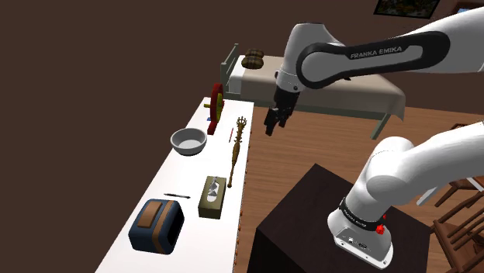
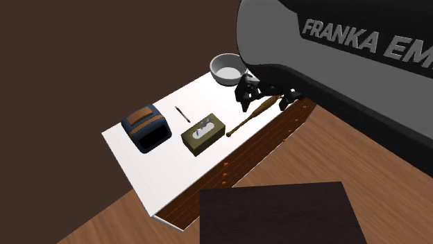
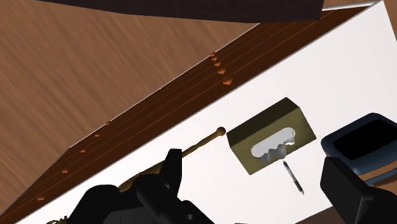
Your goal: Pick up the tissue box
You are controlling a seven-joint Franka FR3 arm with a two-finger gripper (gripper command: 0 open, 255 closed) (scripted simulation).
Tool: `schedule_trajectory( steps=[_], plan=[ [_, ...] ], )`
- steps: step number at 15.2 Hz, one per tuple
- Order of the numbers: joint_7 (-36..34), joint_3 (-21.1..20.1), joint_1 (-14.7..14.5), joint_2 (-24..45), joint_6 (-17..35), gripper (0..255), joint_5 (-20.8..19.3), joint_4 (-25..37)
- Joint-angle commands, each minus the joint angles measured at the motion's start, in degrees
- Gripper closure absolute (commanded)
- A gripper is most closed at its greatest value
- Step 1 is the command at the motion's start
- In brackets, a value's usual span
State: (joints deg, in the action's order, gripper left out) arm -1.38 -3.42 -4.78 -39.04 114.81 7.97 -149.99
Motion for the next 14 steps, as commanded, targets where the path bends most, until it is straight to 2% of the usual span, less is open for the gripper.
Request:
schedule_trajectory(
  steps=[1, 9, 14],
  plan=[
    [0.62, -0.04, -0.74, 3.03, 5.17, 0, 1.49, -1.56],
    [4.87, -0.23, -5.48, 18.36, 25.12, 0, 9.79, -4.34],
    [11.09, 0.22, -9.8, 30.45, 36.16, 0, 18.71, -2.29]
  ],
)
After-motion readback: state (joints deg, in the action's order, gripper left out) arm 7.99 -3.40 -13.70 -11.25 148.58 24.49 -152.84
